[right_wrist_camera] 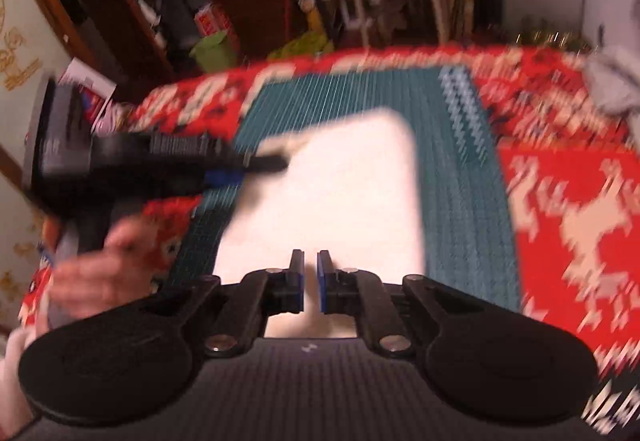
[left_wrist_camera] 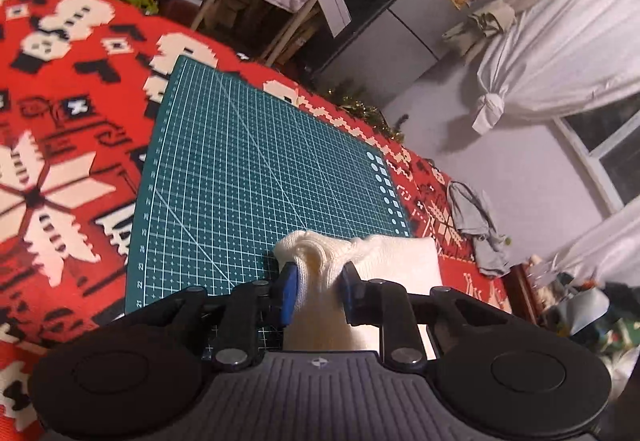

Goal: Fold clothes

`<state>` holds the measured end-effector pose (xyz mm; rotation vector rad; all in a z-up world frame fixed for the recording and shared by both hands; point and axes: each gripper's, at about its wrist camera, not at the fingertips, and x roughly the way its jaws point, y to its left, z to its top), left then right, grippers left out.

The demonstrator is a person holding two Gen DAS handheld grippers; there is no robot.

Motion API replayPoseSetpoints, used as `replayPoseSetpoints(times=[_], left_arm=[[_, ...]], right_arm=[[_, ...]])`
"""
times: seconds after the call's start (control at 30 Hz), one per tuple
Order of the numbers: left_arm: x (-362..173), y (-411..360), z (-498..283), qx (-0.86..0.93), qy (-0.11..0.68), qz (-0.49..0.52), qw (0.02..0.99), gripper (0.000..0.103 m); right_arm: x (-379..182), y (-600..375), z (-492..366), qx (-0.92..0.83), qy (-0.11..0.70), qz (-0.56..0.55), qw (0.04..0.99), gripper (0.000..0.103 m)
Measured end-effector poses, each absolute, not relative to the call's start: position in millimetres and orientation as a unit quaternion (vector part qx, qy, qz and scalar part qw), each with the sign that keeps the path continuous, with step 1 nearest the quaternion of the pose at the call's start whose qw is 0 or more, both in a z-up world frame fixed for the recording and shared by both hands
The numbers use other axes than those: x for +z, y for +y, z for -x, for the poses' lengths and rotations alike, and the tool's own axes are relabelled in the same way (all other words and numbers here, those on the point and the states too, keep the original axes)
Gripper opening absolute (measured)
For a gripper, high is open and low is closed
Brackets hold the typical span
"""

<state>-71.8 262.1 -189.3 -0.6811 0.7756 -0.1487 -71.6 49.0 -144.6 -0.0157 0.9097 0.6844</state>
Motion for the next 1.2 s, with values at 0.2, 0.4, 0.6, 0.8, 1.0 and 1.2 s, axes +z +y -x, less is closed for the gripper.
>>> replayPoseSetpoints(times=[0.2, 0.4, 0.6, 0.8, 1.0, 1.2], left_arm=[[-196, 272, 70, -0.070, 0.375, 0.357, 0.853, 0.023], [-200, 273, 71, -0.064, 0.375, 0.372, 0.847, 0.023], [-202, 276, 71, -0.067, 0.375, 0.380, 0.843, 0.023], [-206, 284, 70, -0.072, 0.379, 0.407, 0.828, 0.026], [-202, 290, 71, -0.069, 0.365, 0.421, 0.828, 0.028], [-204, 292, 70, -0.053, 0.377, 0.416, 0.826, 0.029]], right_arm=[[-152, 67, 18, 0.282, 0.421, 0.021, 0.862, 0.004], [-176, 68, -5, 0.249, 0.435, 0.023, 0.865, 0.000], [-177, 71, -19, 0.242, 0.442, 0.010, 0.864, 0.000], [-177, 78, -26, 0.234, 0.445, 0.013, 0.864, 0.002], [-160, 91, -1, 0.308, 0.437, -0.008, 0.845, 0.002], [-171, 120, 12, 0.311, 0.436, 0.024, 0.844, 0.004]])
